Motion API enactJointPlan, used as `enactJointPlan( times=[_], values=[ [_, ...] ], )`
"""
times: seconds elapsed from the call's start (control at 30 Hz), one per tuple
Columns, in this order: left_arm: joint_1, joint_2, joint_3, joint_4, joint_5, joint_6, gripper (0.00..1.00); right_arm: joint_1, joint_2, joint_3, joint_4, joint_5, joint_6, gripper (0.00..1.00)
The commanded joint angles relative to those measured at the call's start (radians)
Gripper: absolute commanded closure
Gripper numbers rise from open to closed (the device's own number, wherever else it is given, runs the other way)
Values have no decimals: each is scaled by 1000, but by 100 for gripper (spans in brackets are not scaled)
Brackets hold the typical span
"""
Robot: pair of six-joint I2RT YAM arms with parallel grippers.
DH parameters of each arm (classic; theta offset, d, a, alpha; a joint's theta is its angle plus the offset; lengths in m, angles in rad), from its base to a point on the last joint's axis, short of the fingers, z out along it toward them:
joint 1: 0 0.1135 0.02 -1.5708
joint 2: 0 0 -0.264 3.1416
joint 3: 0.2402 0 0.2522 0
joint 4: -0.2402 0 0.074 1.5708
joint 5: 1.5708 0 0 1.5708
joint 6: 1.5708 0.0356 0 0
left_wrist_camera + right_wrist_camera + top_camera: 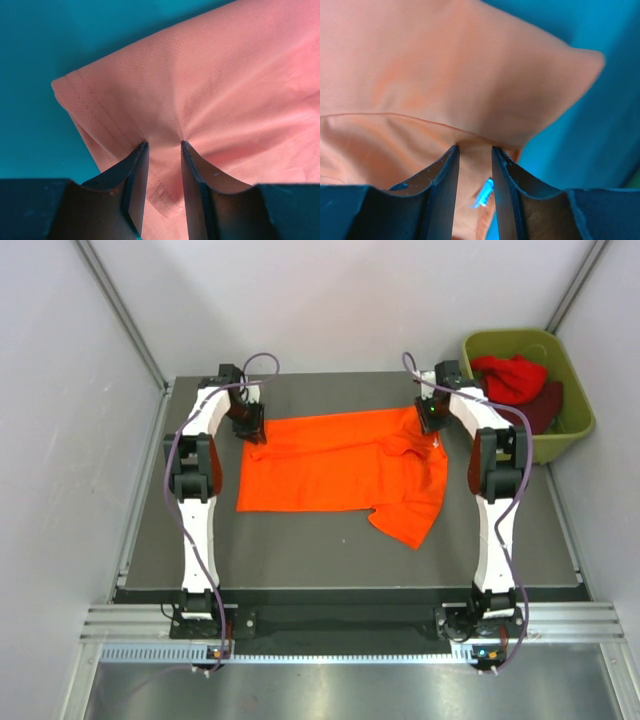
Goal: Fold and stack the t-shirts
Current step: Fold the tshirt
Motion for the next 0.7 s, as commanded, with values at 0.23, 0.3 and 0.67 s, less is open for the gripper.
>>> enactJointPlan(
  times=[0.23, 0.3, 0.67],
  values=[
    [14, 148, 136, 46, -127, -2, 53, -7, 60, 60, 1, 109, 5, 68],
    [14, 168, 183, 57, -144, -6, 49, -7, 71, 80, 3, 109, 2, 67],
    [12, 260, 305, 169, -195, -23, 40, -6, 145, 204, 29, 121, -4, 62]
  ],
)
